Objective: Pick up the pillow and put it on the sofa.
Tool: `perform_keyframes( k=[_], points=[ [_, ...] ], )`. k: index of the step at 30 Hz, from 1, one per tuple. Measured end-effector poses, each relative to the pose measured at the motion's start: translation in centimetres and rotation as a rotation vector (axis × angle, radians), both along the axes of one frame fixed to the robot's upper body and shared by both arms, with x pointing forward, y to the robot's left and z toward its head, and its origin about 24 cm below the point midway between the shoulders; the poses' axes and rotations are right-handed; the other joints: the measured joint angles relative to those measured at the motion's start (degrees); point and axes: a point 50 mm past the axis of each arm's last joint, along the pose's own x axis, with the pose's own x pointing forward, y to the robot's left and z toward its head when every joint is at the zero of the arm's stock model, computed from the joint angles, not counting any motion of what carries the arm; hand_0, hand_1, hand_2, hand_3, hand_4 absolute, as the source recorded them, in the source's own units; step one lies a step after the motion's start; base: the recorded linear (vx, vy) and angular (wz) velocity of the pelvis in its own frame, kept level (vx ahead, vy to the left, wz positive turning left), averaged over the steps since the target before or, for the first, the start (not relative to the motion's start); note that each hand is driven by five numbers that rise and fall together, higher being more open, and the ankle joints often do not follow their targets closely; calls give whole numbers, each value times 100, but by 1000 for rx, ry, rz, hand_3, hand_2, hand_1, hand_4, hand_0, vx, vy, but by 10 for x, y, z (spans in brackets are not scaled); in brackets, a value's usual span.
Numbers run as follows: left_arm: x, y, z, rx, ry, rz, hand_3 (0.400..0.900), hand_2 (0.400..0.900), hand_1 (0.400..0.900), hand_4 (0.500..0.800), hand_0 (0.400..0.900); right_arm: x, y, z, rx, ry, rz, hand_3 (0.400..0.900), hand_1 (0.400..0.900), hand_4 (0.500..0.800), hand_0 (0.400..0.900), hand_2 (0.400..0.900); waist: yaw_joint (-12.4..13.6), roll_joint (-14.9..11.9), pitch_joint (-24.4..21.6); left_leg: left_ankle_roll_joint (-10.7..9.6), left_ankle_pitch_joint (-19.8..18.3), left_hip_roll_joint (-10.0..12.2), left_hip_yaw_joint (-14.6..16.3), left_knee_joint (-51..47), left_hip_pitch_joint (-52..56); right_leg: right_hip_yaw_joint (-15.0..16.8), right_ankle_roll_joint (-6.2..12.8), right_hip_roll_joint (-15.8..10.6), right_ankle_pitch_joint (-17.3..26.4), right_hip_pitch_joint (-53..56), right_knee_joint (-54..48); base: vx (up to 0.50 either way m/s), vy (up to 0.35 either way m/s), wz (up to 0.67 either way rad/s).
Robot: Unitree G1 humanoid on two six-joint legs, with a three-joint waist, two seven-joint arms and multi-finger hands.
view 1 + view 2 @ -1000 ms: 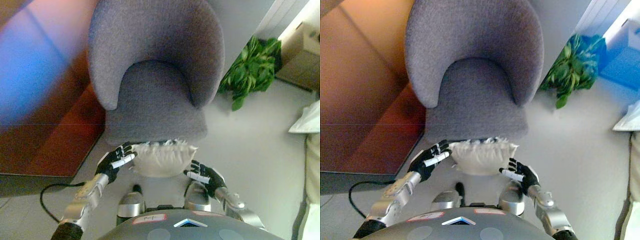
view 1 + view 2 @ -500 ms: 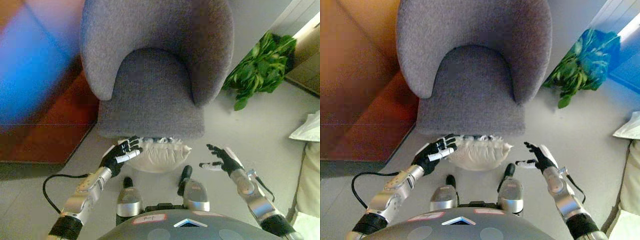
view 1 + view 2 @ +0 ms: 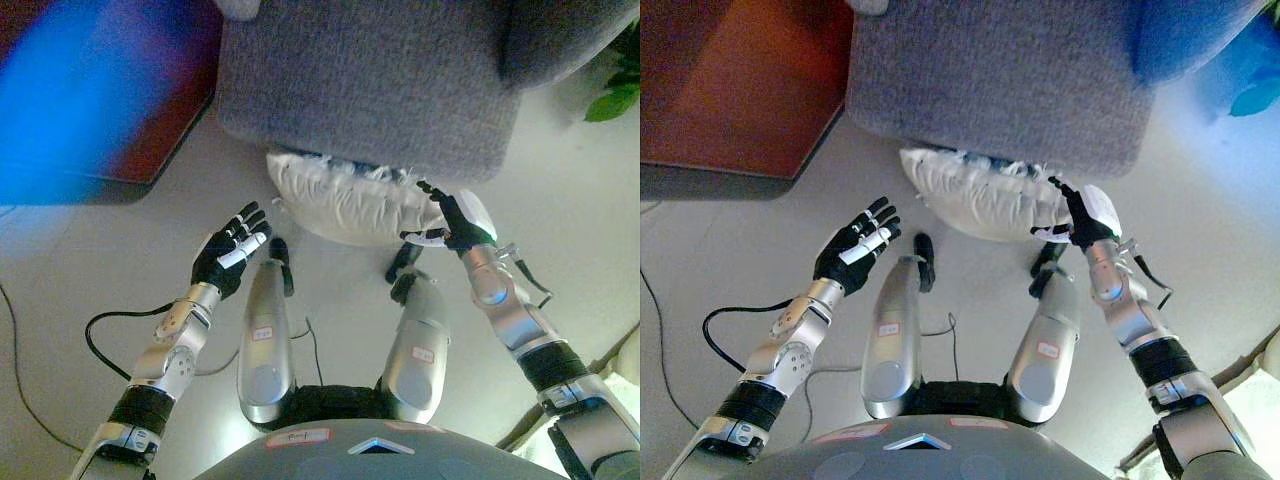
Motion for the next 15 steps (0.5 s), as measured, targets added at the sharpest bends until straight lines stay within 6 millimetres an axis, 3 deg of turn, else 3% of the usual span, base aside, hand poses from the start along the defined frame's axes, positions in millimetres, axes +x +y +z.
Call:
perform_keyframes(
  k=[7, 15],
  points=[
    [9, -2, 20, -41, -100, -2, 900, 900, 900, 800, 900, 20, -7, 34, -54, -121, -7, 900, 900, 800, 900, 900, 6, 43, 30, 147, -157, 196, 230, 864, -1041, 330, 50, -142, -41, -1059, 730, -95, 61, 6],
    [15, -11, 47, -68, -221, -44, 900, 900, 900, 800, 900, 30, -3, 64, -63, -244, -5, 900, 900, 800, 900, 900, 17, 98, 35, 212, -735, 403, 227, 2425, -2086, 912, 54, -434, -744, -2393, 2552, -27, 67, 4]
  ],
)
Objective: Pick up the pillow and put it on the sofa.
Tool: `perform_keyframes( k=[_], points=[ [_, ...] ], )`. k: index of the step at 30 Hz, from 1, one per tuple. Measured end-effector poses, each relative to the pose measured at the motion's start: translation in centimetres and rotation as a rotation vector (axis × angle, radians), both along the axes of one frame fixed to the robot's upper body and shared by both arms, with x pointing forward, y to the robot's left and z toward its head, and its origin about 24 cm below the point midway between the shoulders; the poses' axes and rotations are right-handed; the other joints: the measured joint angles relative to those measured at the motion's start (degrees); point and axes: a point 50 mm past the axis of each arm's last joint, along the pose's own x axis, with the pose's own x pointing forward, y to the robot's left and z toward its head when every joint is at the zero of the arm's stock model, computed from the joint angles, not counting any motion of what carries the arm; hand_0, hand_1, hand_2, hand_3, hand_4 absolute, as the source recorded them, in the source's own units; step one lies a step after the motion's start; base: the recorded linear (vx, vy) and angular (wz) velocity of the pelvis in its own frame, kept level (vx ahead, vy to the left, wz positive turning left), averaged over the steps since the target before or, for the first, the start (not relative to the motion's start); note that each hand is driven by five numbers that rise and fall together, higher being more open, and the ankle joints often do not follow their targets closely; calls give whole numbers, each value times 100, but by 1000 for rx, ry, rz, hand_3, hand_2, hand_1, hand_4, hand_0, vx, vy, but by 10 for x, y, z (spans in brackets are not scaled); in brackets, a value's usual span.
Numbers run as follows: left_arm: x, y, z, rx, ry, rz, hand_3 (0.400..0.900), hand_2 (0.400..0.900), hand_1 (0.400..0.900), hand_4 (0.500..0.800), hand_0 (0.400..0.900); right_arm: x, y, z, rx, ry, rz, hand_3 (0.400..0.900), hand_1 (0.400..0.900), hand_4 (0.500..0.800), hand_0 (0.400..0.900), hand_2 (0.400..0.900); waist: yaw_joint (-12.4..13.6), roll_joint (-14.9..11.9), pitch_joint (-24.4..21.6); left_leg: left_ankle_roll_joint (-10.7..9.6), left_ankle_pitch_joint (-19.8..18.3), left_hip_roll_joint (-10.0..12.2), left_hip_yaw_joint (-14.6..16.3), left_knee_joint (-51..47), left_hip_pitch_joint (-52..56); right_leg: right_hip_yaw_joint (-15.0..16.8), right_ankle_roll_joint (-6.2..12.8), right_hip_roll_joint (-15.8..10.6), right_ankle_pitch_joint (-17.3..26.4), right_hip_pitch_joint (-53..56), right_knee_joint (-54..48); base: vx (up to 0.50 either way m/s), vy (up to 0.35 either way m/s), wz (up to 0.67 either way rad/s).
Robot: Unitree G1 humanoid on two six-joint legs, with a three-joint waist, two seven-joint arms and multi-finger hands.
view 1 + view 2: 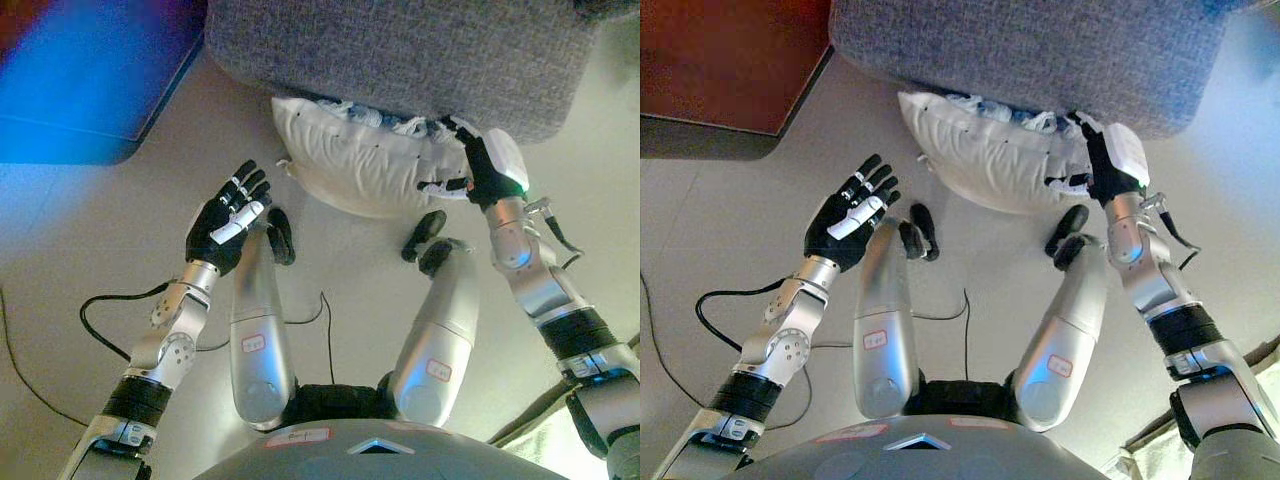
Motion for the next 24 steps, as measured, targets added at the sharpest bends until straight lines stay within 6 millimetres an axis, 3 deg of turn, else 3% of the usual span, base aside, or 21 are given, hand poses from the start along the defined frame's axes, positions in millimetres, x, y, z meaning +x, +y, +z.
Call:
perform_keyframes(
  k=[8, 15, 24],
  points=[
    [1, -3, 11, -33, -44, -14, 900, 900, 900, 800, 900, -2, 4, 22, 2, -103, 24, 900, 900, 800, 900, 900, -48, 28, -2, -120, -303, 143, -294, 1053, -830, 329, -103, -77, -536, -957, 1336, 9, 21, 8],
    [-1, 0, 12, -39, -29, -16, 900, 900, 900, 800, 900, 0, 1, 36, 122, -49, 67, 900, 900, 800, 900, 900, -31, 30, -3, -150, -308, 274, -448, 1273, -1054, 314, -256, -133, -733, -1174, 1775, 51, -14, 6],
    [-4, -2, 9, -40, -5, -43, 900, 900, 900, 800, 900, -1, -1, 39, 100, 34, 124, 900, 900, 800, 900, 900, -26, 29, -3, -208, -310, 289, -596, 1427, -1090, 290, -313, -145, -891, -1181, 2053, 55, -30, 4]
  ],
)
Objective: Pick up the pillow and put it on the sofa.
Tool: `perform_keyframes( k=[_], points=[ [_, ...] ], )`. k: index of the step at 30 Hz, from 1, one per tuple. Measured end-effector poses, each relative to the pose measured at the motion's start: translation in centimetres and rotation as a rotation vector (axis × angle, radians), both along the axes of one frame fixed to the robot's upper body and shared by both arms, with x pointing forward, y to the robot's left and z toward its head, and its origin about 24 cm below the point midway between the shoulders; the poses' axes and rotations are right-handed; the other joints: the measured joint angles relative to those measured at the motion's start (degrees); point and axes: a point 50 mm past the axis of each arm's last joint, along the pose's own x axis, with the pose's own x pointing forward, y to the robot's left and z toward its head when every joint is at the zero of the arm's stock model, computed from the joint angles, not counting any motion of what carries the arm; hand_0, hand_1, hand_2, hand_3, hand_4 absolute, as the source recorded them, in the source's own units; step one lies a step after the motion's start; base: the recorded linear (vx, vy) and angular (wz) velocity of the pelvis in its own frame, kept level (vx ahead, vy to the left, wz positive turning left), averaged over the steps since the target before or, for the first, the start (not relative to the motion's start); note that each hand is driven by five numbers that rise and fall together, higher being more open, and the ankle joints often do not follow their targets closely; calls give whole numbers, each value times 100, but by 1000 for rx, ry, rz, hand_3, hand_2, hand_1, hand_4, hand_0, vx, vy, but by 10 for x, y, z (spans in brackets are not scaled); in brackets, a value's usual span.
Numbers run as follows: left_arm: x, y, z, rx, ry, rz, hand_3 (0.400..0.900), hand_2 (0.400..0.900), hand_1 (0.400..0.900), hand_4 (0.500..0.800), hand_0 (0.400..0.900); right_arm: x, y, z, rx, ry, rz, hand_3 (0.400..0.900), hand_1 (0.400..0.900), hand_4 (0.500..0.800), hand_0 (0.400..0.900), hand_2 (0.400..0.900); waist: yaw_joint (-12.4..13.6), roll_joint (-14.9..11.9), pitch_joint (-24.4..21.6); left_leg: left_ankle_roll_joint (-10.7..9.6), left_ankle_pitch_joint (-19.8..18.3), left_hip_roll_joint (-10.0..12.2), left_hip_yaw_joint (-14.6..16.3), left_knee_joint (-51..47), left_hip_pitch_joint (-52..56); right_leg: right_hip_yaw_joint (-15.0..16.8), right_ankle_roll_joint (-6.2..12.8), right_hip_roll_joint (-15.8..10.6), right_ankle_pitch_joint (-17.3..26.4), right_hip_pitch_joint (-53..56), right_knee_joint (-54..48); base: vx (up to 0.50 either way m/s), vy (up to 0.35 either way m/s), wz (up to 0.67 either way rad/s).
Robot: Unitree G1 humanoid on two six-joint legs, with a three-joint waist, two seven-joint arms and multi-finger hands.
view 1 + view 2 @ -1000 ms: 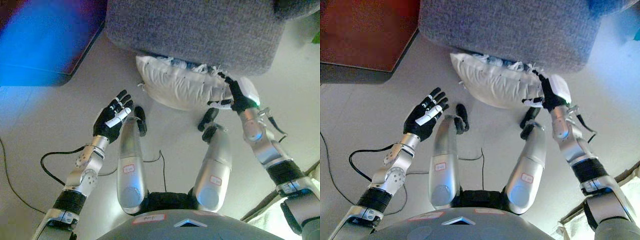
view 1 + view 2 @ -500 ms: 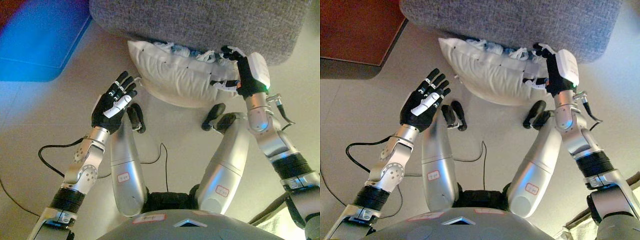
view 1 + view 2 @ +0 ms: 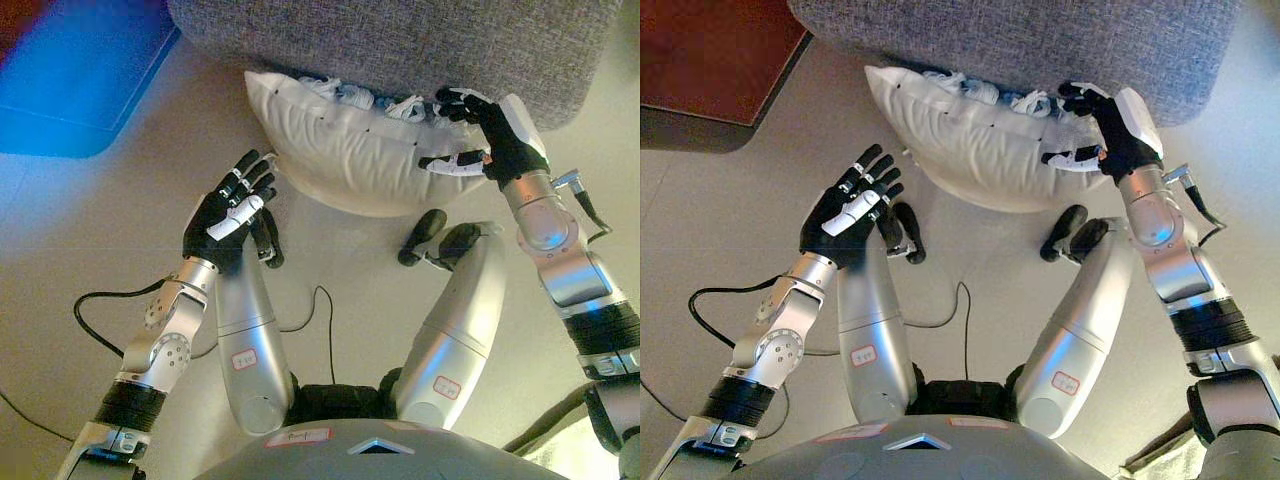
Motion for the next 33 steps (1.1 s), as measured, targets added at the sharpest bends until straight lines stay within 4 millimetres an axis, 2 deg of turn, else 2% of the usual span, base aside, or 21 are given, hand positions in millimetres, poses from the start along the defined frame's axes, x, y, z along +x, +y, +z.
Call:
perform_keyframes(
  k=[10, 14, 17, 19, 21, 24, 28, 33],
  points=[
    [0, 0, 2, 3, -7, -4, 900, 900, 900, 800, 900, -1, 2, -1, -60, 51, 74, 900, 900, 800, 900, 900, 1, 2, 0, -60, -29, 69, -100, 150, -58, -5, -57, -11, -115, -44, 227, 18, -24, 3],
    [-1, 1, 3, 8, -10, -8, 900, 900, 900, 800, 900, 0, 1, 3, -185, 58, 97, 900, 900, 800, 900, 900, 14, 2, 0, -60, -28, 70, -101, 154, -86, -5, -87, -67, -180, -88, 319, 9, -19, 3],
    [-2, 0, 5, 7, -19, -17, 900, 900, 900, 800, 900, -1, 4, -16, -384, 130, 126, 900, 900, 800, 900, 900, 168, 5, 1, -67, -25, 79, -101, 167, -98, -13, -97, -111, -287, -106, 420, 14, -37, 2],
    [-3, 1, 6, 15, -20, -21, 900, 900, 900, 800, 900, -2, 7, -20, -482, 124, 139, 900, 900, 800, 900, 900, 269, 6, 1, -97, -21, 84, -109, 206, -100, -7, -81, -119, -362, -109, 491, 3, -36, 1],
    [-4, 4, 7, 9, -16, -18, 900, 900, 900, 800, 900, 1, 11, -18, -558, 92, 141, 900, 900, 800, 900, 900, 321, 6, 1, -186, -47, 85, -123, 251, -106, -5, -46, -153, -424, -98, 543, 0, -15, 0],
    [-4, 5, 7, 9, -13, -15, 900, 900, 900, 800, 900, 6, 12, -11, -662, 31, 99, 900, 900, 800, 900, 900, 327, 6, 1, -189, -84, 80, -112, 281, -108, -24, 4, -198, -458, -53, 543, 0, 0, 0],
    [-4, 5, 7, 9, -14, -11, 900, 900, 900, 800, 900, 6, 14, -19, -756, 17, 52, 900, 900, 800, 900, 900, 385, 6, 2, -169, -133, 81, -112, 292, -107, -66, 7, -200, -460, 0, 502, 0, 0, 0],
    [-4, 5, 7, 8, -18, -5, 900, 900, 900, 800, 900, 7, 19, -28, -766, 6, -25, 900, 900, 800, 900, 900, 459, 6, 1, -157, -126, 94, -123, 256, -101, -98, 35, -196, -477, 25, 470, 0, 0, 0]
  ],
)
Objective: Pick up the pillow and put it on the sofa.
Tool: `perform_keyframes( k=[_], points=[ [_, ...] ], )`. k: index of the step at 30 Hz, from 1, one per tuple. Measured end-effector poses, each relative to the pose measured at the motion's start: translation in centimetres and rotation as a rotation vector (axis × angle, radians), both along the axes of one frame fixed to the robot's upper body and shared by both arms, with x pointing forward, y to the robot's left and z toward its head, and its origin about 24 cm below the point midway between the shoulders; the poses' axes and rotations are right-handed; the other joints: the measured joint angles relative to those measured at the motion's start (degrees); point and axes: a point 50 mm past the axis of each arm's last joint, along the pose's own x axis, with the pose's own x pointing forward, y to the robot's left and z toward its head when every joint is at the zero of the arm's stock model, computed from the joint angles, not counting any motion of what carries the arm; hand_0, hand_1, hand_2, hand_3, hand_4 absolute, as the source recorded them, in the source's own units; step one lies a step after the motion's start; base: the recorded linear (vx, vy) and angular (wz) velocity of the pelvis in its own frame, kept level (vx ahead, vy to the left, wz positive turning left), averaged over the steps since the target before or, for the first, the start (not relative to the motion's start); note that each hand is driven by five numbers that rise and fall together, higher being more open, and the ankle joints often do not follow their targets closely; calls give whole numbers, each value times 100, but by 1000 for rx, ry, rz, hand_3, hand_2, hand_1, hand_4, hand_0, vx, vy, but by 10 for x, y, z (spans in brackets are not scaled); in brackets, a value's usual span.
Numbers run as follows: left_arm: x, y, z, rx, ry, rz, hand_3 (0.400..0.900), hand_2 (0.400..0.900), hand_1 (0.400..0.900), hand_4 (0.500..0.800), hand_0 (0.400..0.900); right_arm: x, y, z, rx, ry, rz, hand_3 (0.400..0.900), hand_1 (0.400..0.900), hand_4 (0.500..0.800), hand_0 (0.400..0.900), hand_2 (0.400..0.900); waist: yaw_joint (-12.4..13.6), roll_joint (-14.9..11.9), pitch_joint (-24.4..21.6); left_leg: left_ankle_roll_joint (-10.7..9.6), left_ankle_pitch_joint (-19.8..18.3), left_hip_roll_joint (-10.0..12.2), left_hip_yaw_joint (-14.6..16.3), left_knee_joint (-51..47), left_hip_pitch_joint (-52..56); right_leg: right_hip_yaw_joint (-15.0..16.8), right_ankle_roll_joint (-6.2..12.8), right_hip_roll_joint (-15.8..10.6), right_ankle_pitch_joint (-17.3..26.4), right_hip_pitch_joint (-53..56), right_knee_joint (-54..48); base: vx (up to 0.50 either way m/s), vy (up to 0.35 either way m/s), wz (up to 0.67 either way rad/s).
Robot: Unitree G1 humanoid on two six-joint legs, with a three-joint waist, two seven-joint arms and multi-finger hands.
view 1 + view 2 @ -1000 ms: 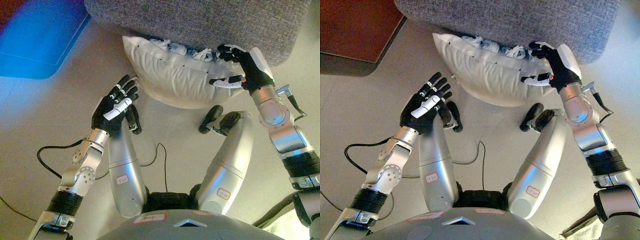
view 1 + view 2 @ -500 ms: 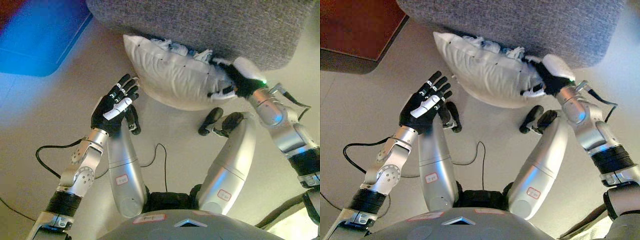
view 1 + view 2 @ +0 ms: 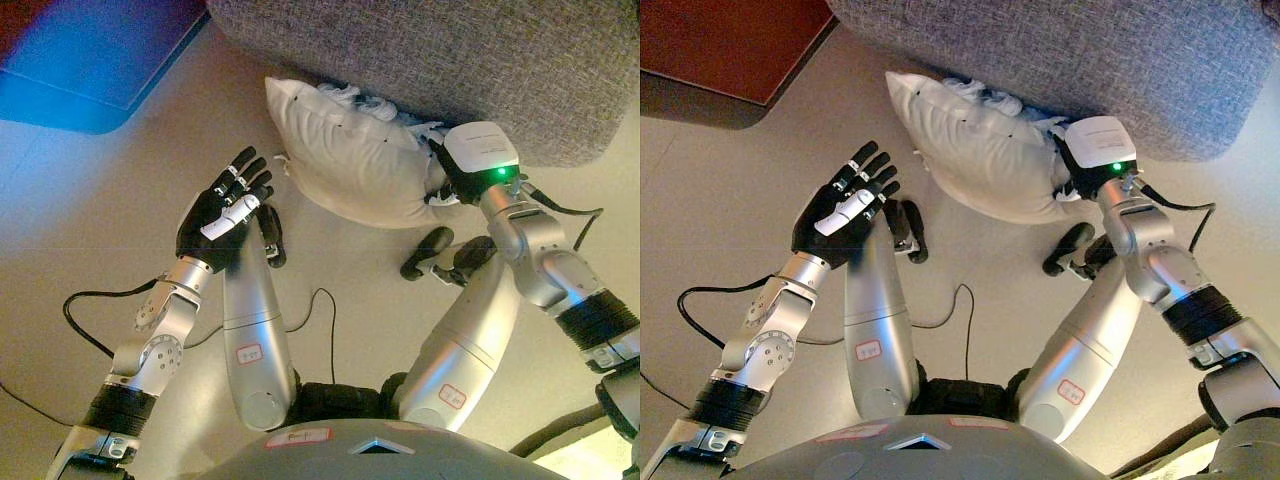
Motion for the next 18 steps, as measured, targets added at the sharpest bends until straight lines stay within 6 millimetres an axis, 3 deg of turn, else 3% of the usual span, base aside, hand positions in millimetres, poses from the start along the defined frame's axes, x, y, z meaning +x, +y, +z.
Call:
perform_keyframes(
  k=[3, 5, 18],
  points=[
    [0, -1, 0, -2, -4, -1, 900, 900, 900, 800, 900, 2, 5, -5, 9, -27, -38, 900, 900, 800, 900, 900, 0, 0, 0, 24, 24, -1, 32, -96, 0, -26, 1, 5, 3, 25, -106, 0, 0, 0],
    [-1, -2, 0, -3, -7, -3, 900, 900, 900, 800, 900, 3, 8, -7, 12, -35, -62, 400, 400, 500, 400, 400, 3, 0, 0, 25, 33, -4, 59, -162, 0, -56, 3, 9, 31, 33, -186, -8, -7, 2],
    [1, -5, -1, -22, -8, 16, 900, 900, 900, 800, 900, 8, 5, -16, 29, -18, -127, 400, 400, 500, 400, 400, 116, 6, 0, 10, 99, -30, 171, -593, 205, -272, 46, 18, 88, 309, -600, -1, -1, 0]
  ],
)
